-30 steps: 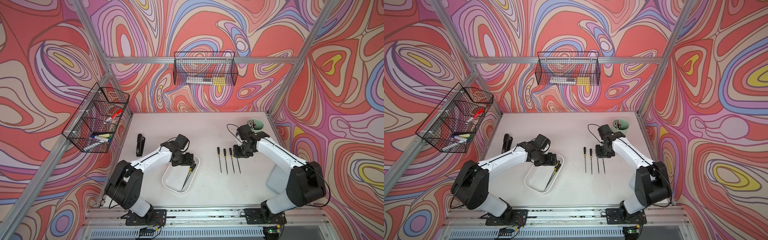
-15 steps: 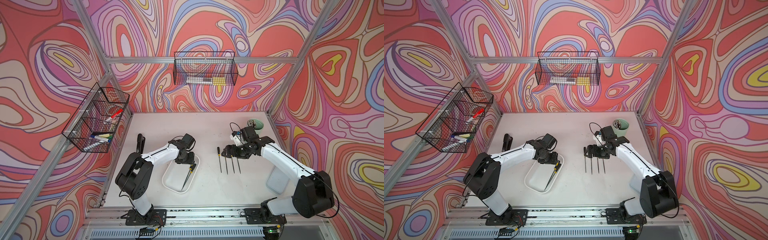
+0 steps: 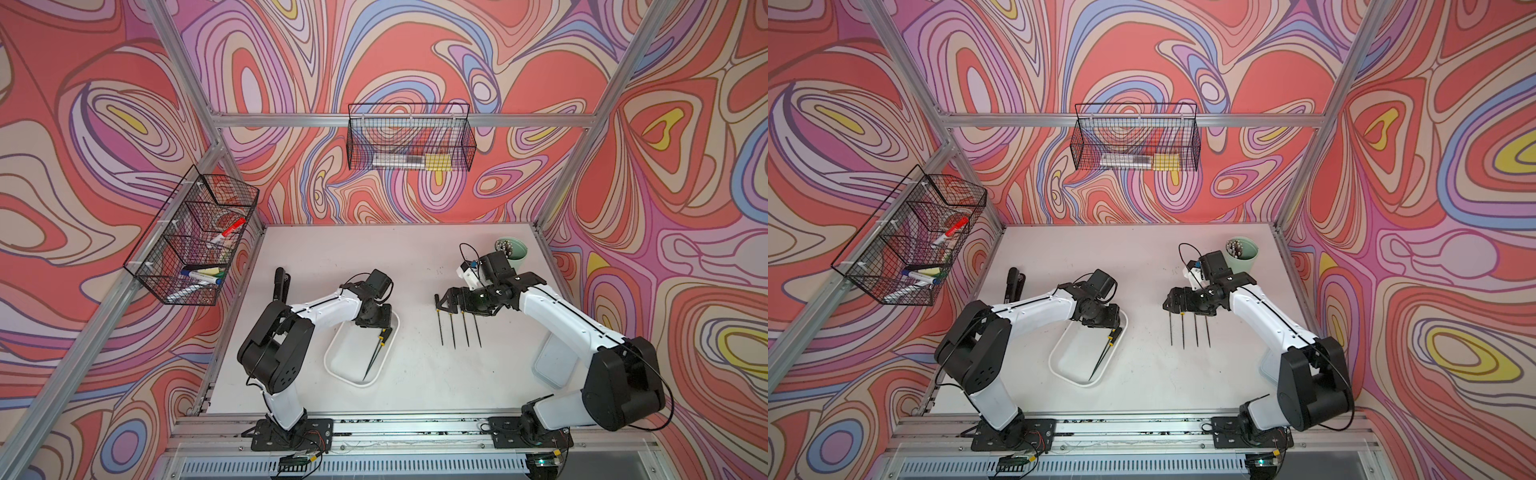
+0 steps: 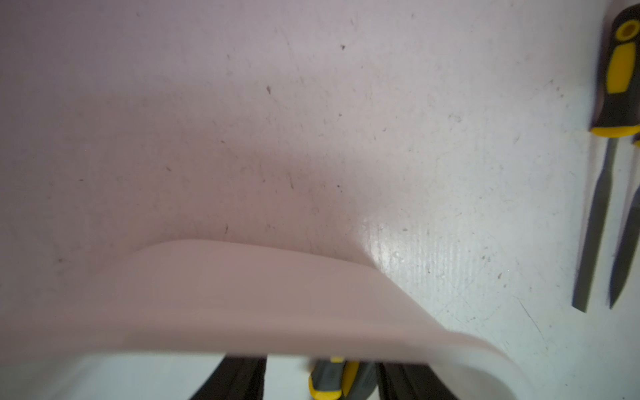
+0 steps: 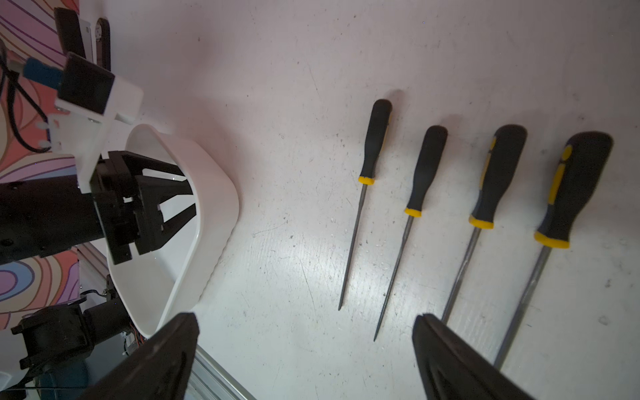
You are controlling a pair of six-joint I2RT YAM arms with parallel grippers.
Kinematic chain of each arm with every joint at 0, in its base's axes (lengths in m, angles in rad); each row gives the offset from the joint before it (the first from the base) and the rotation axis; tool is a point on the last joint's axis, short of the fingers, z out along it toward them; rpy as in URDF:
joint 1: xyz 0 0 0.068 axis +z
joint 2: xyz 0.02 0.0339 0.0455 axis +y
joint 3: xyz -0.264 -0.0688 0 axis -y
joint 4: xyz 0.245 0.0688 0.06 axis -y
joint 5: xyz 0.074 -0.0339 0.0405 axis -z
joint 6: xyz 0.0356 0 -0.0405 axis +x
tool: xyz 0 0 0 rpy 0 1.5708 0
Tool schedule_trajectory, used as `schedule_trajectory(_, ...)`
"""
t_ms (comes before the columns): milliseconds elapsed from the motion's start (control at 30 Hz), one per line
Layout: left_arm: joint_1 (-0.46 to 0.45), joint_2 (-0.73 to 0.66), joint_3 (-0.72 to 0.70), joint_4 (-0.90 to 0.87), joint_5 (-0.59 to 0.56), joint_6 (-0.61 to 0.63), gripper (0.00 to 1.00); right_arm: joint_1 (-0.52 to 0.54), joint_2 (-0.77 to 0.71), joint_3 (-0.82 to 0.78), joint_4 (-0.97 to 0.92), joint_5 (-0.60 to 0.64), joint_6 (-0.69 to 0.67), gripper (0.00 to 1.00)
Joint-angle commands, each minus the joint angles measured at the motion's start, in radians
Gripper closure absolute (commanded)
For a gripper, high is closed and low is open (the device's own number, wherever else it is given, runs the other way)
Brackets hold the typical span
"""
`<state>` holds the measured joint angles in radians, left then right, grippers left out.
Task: Take the file tool out of the storage box
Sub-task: Place the file tool at the center of the board, then pick up the file tool from the storage box.
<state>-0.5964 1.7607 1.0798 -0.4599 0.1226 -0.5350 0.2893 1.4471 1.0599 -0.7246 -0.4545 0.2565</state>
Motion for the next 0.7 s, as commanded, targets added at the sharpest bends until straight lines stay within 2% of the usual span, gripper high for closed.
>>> schedule_trajectory(0,-0.008,0.031,0.004,0.000,-0.008,-0.003,0.50,-0.004,0.008,0.008,0.013,-0.007,0.007,0.02)
schedule_trajectory(200,-0.022,0.056,0.019,-0.026,-0.039,0.000,0.53,-0.004,0.016,0.002,0.016,-0.007,0.004,0.02)
schedule_trajectory(433,-0.031,0.058,0.032,-0.080,-0.119,0.001,0.64,-0.004,0.016,-0.013,0.033,-0.013,0.006,0.02)
schedule_trajectory(667,-0.031,0.058,0.034,-0.107,-0.162,-0.007,0.69,-0.004,0.014,-0.029,0.046,-0.019,0.004,0.03)
